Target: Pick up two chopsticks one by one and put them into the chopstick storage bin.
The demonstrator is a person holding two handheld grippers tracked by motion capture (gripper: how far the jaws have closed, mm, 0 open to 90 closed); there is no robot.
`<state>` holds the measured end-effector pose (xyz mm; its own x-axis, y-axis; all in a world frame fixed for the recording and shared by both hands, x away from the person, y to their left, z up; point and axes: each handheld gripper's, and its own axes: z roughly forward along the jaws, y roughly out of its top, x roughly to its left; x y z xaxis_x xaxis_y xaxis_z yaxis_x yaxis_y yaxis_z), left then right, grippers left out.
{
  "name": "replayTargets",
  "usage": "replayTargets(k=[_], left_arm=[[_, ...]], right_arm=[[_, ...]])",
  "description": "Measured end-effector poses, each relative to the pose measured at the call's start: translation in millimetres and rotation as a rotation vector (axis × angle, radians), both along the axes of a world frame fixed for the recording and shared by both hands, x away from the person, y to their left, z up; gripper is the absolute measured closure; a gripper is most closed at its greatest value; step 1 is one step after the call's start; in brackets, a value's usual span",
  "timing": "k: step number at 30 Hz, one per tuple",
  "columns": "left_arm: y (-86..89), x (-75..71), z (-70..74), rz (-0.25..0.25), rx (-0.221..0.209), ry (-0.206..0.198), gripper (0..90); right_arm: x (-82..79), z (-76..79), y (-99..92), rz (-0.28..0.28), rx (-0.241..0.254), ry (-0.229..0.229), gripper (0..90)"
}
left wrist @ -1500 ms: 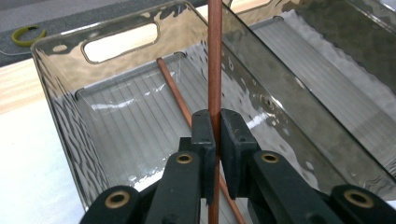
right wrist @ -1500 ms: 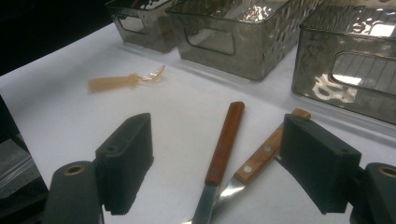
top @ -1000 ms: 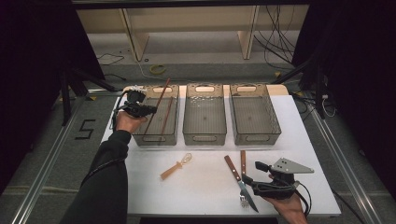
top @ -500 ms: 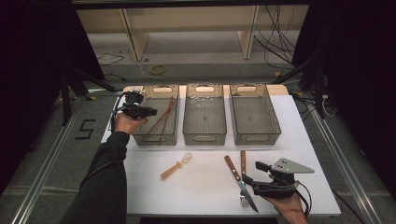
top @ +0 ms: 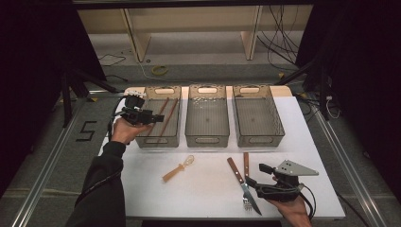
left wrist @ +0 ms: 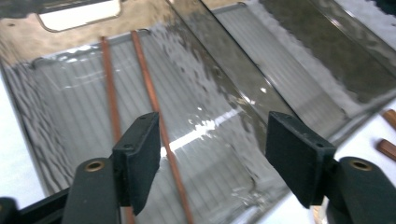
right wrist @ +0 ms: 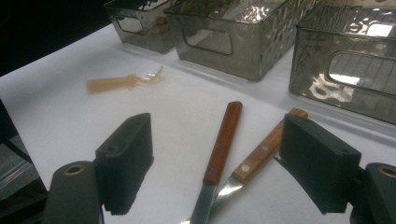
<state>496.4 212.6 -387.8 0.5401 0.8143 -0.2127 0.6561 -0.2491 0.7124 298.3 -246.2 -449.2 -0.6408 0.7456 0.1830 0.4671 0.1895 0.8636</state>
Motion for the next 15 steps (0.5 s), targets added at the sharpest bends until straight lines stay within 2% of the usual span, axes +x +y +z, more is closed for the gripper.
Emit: replayTargets(k=[6, 15], left_arm=[[-3.2, -19.7, -3.6, -0.036, -0.018, -0.009, 27.5], [-14.9, -41.2, -10.5, -0.096, 0.012, -0.033, 22.7]], right_arm=[[0.0, -0.5, -0.4, 0.000, 0.002, 0.002, 26.6], [0.6, -1.2, -1.7, -0.002, 0.005, 0.007, 26.6]])
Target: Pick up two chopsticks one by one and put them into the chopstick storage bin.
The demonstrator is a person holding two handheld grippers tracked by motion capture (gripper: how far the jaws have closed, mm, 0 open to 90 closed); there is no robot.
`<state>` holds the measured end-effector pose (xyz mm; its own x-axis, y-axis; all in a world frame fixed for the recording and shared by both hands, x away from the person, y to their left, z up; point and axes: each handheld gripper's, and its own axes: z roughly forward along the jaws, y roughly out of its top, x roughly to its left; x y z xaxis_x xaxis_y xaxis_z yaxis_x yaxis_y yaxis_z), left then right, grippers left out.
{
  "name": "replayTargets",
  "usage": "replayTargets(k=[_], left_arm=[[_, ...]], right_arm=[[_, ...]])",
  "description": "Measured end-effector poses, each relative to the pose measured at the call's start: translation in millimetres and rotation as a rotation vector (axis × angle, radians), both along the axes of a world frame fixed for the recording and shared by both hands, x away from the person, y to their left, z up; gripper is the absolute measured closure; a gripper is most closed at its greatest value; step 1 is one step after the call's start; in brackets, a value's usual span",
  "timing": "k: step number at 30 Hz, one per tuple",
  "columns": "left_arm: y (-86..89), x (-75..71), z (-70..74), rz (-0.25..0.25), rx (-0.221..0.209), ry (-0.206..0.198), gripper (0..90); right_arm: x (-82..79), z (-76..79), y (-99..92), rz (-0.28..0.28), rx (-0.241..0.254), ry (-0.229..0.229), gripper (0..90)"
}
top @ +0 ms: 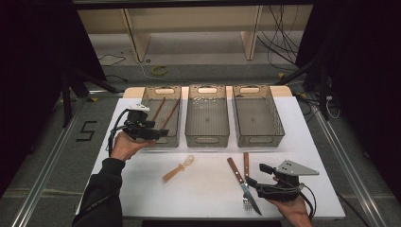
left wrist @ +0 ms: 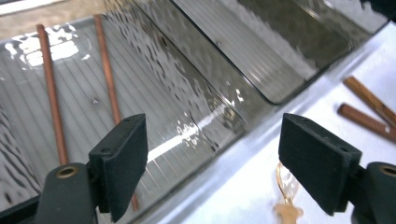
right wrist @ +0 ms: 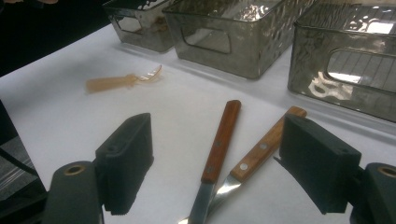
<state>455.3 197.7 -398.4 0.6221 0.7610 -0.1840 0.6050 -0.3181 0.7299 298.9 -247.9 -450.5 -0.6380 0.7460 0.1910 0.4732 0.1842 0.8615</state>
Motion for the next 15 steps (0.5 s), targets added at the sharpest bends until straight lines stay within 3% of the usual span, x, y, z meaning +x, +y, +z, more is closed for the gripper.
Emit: replayTargets(k=[15], left_arm=[[-13.0, -25.8, -10.0, -0.071, 0.035, 0.013, 19.2]], right_arm=[[-0.3, -1.1, -2.3, -0.003, -0.001, -0.002, 26.6]])
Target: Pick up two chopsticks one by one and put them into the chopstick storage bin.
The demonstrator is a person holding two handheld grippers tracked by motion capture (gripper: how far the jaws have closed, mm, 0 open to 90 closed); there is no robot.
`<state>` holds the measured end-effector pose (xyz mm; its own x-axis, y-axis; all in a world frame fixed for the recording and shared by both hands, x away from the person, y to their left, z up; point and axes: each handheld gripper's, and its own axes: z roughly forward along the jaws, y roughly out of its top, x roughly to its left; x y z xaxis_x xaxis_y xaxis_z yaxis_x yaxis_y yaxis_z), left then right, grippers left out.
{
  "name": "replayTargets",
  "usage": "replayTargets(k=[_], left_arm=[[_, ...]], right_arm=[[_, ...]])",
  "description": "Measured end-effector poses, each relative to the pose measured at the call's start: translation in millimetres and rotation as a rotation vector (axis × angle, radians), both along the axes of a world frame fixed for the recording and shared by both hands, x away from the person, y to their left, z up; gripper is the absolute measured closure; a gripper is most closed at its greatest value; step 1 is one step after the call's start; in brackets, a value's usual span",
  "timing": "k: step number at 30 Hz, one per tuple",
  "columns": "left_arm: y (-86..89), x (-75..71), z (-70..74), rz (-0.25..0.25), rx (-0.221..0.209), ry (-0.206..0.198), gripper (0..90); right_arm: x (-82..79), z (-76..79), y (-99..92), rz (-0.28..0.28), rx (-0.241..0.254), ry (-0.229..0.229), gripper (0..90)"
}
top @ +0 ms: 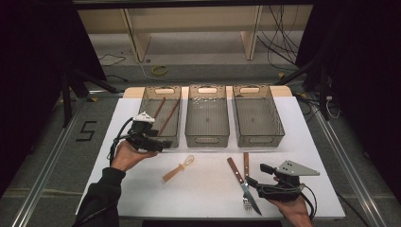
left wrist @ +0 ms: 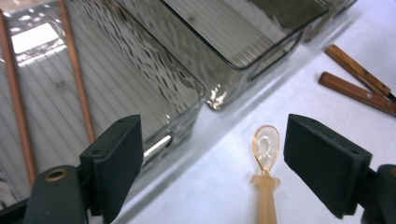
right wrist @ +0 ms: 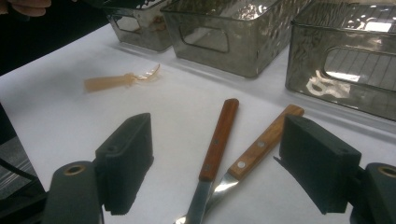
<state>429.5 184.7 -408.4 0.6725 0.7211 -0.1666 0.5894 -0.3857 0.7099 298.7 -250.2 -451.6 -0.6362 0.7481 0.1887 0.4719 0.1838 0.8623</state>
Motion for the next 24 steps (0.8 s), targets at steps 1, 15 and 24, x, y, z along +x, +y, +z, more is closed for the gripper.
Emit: replayTargets(k=[1, 15, 24], left_arm=[[-0.5, -0.7, -0.4, -0.002, 0.004, 0.000, 19.2], [-13.7, -16.2, -15.1, -0.041, 0.066, 0.033, 17.6], [-22.5, -23.1, -25.1, -0.073, 0.122, 0.054, 17.6]], right_arm=[[-0.3, 0.1, -0.3, -0.002, 0.001, 0.003, 26.6], [-1.6, 1.4, 0.2, -0.004, 0.001, -0.003, 26.5], [-2.2, 1.7, 0.3, -0.006, 0.000, -0.005, 26.5]])
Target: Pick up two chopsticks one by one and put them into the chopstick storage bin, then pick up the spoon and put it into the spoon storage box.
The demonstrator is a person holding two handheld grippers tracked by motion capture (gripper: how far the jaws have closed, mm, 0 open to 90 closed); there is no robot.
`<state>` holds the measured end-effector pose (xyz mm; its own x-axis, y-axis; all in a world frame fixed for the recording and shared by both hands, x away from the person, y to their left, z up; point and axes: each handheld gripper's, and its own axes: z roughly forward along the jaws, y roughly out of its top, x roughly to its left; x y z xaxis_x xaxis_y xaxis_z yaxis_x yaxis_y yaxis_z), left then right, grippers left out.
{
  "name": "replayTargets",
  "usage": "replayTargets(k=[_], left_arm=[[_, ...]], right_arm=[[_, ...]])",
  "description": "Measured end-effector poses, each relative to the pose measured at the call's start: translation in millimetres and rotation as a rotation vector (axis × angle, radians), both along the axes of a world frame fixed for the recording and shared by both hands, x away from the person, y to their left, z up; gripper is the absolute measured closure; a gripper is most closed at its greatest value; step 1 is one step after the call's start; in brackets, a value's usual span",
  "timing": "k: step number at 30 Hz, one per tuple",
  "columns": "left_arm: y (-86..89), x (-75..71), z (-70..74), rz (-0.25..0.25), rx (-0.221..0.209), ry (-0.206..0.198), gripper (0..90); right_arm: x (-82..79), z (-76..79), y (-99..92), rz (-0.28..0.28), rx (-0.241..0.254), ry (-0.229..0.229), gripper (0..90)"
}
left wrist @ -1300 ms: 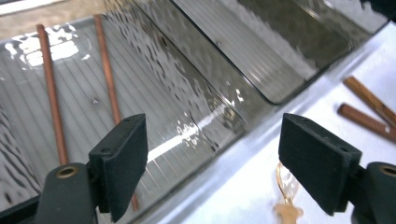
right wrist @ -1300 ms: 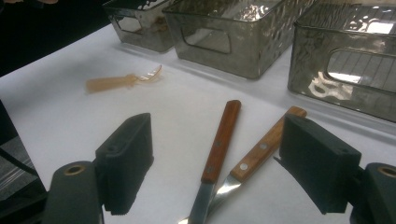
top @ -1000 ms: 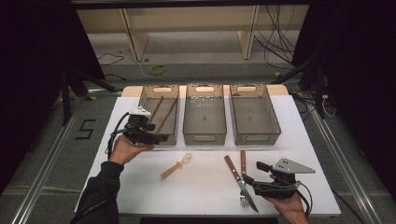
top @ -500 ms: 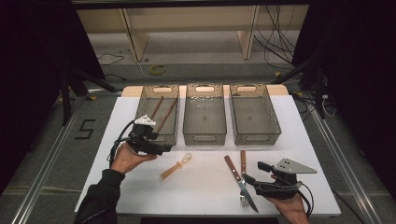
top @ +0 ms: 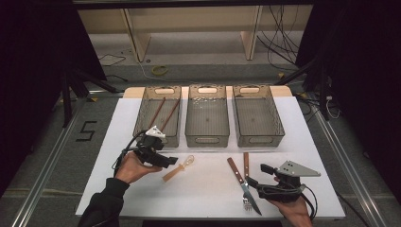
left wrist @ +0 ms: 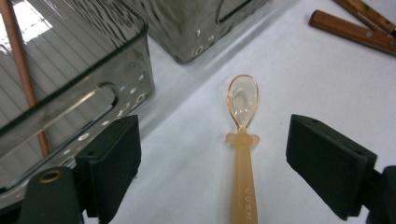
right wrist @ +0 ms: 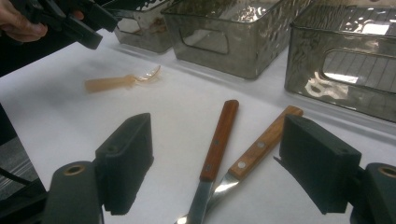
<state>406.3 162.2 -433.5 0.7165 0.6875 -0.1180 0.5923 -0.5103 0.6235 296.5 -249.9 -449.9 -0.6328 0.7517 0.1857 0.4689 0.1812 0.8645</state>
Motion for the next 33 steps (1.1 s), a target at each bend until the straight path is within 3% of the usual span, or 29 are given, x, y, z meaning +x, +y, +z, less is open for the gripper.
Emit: replayTargets(k=[15, 23, 33], left_arm=[[-12.8, -4.8, -14.3, -0.040, 0.102, 0.069, 19.9], [-16.3, -6.1, -22.1, -0.068, 0.147, 0.112, 30.0], [-27.7, -11.5, -28.5, -0.132, 0.192, 0.139, 51.3]], right_arm=[[-0.3, 0.1, -0.1, 0.001, 0.000, 0.000, 26.5], [-0.4, 0.7, 1.2, 0.007, -0.006, -0.006, 26.6], [-1.6, 1.2, 1.7, 0.007, -0.006, -0.005, 26.5]])
